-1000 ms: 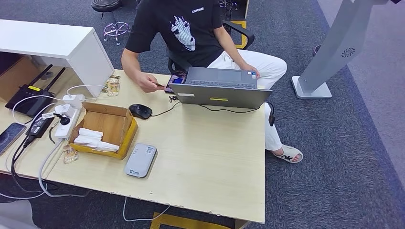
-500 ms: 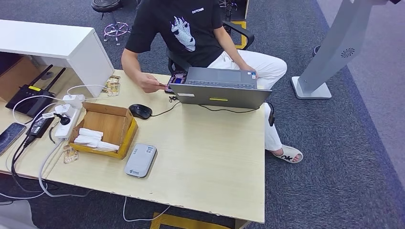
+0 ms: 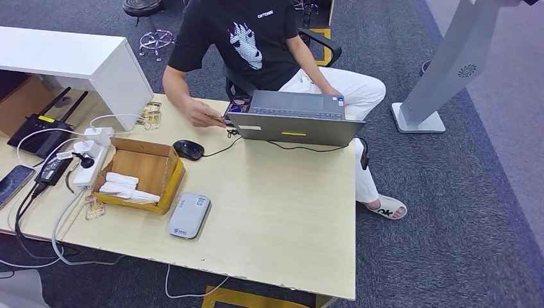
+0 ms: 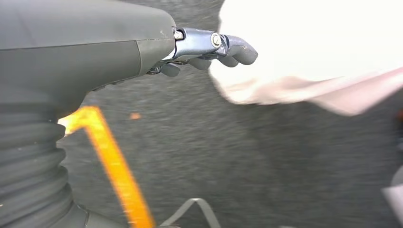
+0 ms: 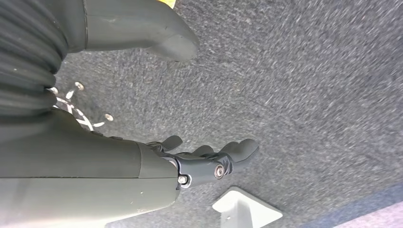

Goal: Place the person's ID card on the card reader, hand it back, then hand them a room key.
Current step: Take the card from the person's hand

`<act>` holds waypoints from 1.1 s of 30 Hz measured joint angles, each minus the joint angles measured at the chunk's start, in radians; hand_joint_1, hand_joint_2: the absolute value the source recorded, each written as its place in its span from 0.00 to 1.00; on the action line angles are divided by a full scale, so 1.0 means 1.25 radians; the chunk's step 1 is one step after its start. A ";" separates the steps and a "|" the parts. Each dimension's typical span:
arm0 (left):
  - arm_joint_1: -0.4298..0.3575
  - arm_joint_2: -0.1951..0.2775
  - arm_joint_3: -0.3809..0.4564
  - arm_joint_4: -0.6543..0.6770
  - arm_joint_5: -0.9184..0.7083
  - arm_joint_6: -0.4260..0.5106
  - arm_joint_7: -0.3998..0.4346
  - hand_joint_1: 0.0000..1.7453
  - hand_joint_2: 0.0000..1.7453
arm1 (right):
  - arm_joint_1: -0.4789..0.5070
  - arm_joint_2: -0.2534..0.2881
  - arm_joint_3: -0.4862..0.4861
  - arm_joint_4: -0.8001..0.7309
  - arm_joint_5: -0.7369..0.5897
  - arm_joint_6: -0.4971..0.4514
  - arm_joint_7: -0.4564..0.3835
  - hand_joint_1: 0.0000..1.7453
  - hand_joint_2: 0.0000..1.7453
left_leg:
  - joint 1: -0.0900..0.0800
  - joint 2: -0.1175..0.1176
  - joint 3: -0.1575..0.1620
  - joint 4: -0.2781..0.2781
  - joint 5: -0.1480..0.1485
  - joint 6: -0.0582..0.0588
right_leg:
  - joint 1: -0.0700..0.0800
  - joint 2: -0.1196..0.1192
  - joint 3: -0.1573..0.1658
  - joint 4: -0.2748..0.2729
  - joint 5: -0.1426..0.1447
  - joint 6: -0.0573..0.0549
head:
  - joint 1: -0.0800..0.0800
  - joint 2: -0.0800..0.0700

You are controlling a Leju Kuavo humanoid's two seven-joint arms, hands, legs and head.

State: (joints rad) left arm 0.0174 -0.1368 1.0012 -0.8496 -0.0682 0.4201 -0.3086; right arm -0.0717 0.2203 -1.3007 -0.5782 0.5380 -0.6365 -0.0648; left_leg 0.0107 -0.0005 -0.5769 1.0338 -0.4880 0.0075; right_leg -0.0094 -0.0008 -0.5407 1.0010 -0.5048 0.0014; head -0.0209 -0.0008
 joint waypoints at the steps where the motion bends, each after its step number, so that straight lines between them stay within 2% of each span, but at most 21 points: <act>1: 0.006 -0.004 0.004 -0.028 0.003 -0.003 -0.010 0.00 1.00 | 0.000 0.002 -0.006 -0.002 0.003 -0.001 0.001 0.00 1.00 | 0.000 0.000 0.000 0.000 0.000 0.000 | 0.000 0.000 0.000 0.000 0.000 0.000 | 0.000 0.000; 16: 0.121 -0.070 -0.016 -0.456 0.042 -0.011 -0.136 0.00 1.00 | -0.010 0.023 -0.081 -0.008 0.051 -0.015 0.006 0.00 1.00 | 0.000 0.000 0.000 0.000 0.000 0.000 | 0.000 0.000 0.000 0.000 0.000 0.000 | 0.000 0.000; 25: 0.139 -0.077 -0.046 -0.698 0.015 -0.131 -0.167 0.00 1.00 | -0.011 0.024 -0.086 0.026 0.104 -0.017 0.009 0.00 1.00 | 0.000 0.000 0.001 0.000 0.000 0.000 | 0.000 0.000 0.000 0.000 0.000 0.000 | 0.000 0.000; 33: 0.140 -0.045 -0.112 -0.881 -0.055 -0.235 -0.153 0.00 1.00 | -0.011 0.020 -0.082 0.077 0.167 -0.014 0.017 0.00 1.00 | 0.000 0.000 0.001 0.000 0.000 0.000 | 0.000 0.000 0.000 0.000 0.000 0.000 | 0.000 0.000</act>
State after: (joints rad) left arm 0.1925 -0.1930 0.8613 -1.9514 -0.1370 0.1269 -0.5001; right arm -0.0849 0.2453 -1.4034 -0.4819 0.7472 -0.6545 -0.0433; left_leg 0.0108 0.0001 -0.5752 1.0338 -0.4879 0.0073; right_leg -0.0093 -0.0004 -0.5409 1.0010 -0.5048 0.0012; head -0.0207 -0.0008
